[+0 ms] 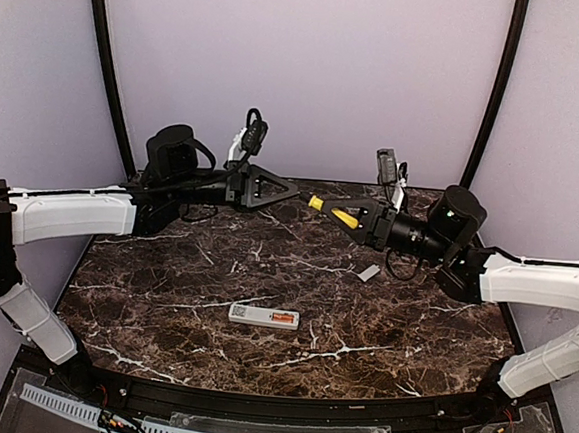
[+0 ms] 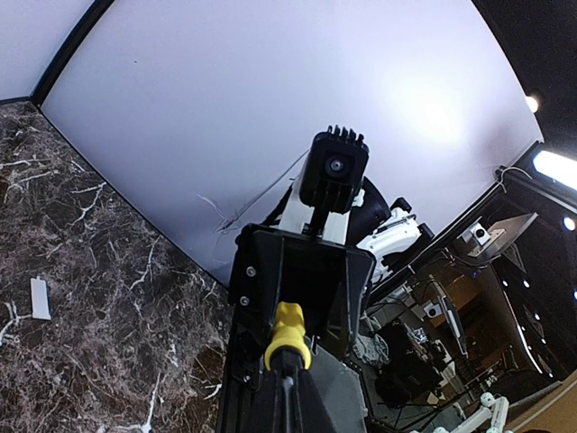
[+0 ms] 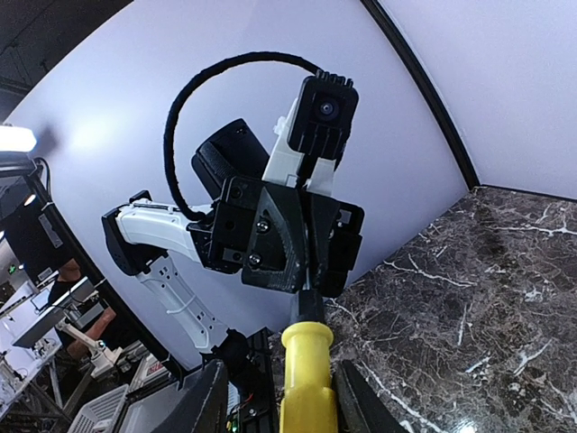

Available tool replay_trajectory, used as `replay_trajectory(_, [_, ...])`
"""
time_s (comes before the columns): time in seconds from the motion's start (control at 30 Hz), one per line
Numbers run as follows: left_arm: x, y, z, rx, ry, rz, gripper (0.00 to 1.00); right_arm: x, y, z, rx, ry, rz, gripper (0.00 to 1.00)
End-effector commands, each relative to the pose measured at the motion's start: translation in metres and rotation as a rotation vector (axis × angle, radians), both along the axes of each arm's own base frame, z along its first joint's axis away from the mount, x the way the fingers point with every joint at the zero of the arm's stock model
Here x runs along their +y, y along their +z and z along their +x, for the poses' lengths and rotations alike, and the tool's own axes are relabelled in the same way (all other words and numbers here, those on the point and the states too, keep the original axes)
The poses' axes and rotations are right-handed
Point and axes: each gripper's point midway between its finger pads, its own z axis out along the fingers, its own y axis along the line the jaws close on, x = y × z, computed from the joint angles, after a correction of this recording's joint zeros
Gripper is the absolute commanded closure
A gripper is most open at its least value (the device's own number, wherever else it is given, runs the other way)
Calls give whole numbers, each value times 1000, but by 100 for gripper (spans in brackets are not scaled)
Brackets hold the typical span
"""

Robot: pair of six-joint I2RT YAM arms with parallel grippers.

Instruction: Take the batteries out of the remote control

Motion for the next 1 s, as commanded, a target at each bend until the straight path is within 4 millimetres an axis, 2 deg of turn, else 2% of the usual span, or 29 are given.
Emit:
replay_trajectory(0.0, [1,-1,-4,-6,-4,-7,100,3,17,-2,-43,8,33,65])
replay_trajectory(0.17, [2,0,-3,-7,-1,-7,100,4,16,-3,-39,11,29,71])
replay_trajectory(0.97, [3,4,-4,-25,6,1,100,12,4,-4,-23,33,-28,67])
